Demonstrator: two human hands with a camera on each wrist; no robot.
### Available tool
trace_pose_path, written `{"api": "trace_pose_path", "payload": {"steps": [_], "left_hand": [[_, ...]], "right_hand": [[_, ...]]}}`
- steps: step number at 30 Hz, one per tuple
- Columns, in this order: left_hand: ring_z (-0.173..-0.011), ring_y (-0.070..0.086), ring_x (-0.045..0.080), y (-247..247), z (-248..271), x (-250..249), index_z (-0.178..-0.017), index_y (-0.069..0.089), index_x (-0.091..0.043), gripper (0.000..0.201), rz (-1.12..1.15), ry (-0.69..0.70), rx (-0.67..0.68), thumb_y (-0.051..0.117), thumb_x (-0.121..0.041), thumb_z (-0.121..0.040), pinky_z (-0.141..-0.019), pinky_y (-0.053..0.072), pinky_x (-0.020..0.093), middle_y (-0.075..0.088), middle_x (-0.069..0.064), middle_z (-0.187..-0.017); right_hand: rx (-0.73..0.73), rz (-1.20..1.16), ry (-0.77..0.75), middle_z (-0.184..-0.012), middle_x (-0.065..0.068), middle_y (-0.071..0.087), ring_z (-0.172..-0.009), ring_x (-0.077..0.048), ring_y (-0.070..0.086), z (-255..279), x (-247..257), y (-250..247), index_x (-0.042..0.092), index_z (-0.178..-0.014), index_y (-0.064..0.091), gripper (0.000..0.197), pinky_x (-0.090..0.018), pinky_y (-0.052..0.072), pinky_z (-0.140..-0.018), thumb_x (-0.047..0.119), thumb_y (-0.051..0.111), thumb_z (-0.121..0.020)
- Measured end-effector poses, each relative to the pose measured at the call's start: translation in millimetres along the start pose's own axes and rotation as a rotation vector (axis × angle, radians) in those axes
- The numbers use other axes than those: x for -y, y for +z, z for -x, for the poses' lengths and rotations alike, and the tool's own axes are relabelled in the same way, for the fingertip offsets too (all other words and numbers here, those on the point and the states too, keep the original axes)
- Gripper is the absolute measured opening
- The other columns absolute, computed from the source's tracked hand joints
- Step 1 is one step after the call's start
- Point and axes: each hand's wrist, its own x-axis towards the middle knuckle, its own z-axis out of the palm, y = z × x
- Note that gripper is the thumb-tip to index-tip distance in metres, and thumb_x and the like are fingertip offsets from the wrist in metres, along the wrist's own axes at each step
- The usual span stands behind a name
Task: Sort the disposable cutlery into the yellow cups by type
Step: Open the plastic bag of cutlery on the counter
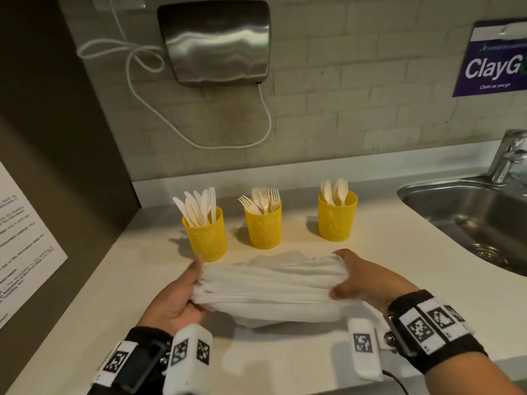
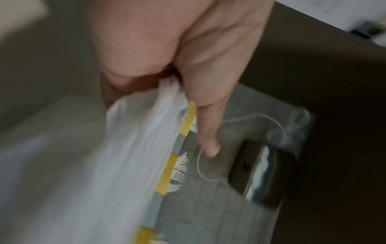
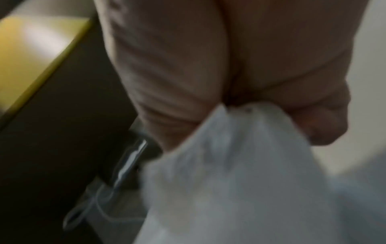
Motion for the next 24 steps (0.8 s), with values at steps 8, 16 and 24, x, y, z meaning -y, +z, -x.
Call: {"api": "trace_pose_path", "payload": {"steps": [8,16,24], "left_hand": [[-0.075,0.05,0.022,-16,10,-3,-0.058,0.042,-0.035,0.041,-1.704,0.35,-0.264,0.049,-0.003,-0.083,-0.057,0.03,0.025,0.044,0.0,-0.077],[-0.07,0.071,0.037,-9,8,-8,-0.104,0.056,0.012,0.076,0.212,-0.089,-0.067,0.084,0.016,-0.034,-0.051,0.058,0.043,0.07,0.028,-0.087],[-0.093,0.064,0.035,-13,-3,5,-0.12,0.059,-0.006,0.049,0.125,-0.288,-0.183,0.056,-0.015,-0.072,-0.077,0.056,0.043,0.068,0.019,-0.104]], "right_hand": [[-0.548,0.381,-0.005,-0.112,-0.022,0.062,-0.099,-0.035,0.058,-26,-14,-10,0.006,-0.117,0.061,0.038,-0.032,0.043,-0.082,-0.001,0.041,-0.086],[-0.169,-1.194,0.066,-0.056,-0.007,0.071,-0.051,-0.018,0.07,-25,-14,-18,0.007,-0.083,0.069,0.036,-0.025,0.056,-0.047,-0.001,0.037,-0.096],[-0.008,-1.064,0.126,-0.084,-0.023,0.071,-0.067,-0.03,0.071,-3,7,-11,-0.004,-0.101,0.065,0.032,-0.034,0.056,-0.057,0.022,0.047,-0.093]]}}
